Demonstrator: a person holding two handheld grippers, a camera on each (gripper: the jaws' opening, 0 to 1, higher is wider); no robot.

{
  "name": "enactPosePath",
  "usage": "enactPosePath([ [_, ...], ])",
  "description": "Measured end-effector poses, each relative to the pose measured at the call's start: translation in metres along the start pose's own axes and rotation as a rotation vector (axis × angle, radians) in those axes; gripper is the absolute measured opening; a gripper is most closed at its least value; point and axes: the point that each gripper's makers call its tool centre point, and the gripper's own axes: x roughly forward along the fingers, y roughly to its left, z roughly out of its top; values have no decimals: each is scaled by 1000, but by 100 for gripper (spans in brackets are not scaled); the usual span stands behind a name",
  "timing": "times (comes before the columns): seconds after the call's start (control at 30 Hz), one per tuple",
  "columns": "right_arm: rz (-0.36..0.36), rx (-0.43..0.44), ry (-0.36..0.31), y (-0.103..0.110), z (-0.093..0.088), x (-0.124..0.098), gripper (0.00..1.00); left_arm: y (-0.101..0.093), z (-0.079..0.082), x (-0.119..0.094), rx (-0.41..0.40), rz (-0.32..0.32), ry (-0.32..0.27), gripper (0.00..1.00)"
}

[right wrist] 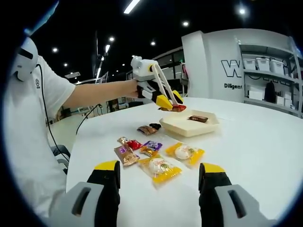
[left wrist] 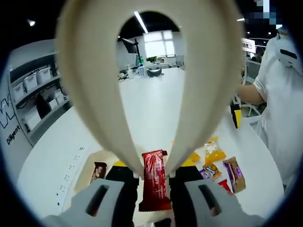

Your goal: Place the target food into the container with the food tongs after gripping and lifting it, then release it inside without dropping or visibly crushing the food.

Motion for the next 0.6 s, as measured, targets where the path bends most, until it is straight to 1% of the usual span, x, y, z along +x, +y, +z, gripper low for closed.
enactPosePath([
  [0.17, 1, 0, 5, 0, -2, 0, 66, 12, -5, 6, 1, 3, 5, 23],
  [0.23, 5, 1, 4, 1, -2, 0, 67, 21, -10, 10, -7, 12, 7, 23],
  [0.37, 3, 0, 5, 0, -2, -1, 67, 30, -18, 16, -18, 14, 13, 23],
  [0.47, -3, 1, 11, -2, -3, -2, 67, 33, -22, 21, -20, 18, 21, 23],
  [0.6, -11, -2, 11, -5, -1, -3, 66, 44, -29, 27, -34, 32, 29, 23],
])
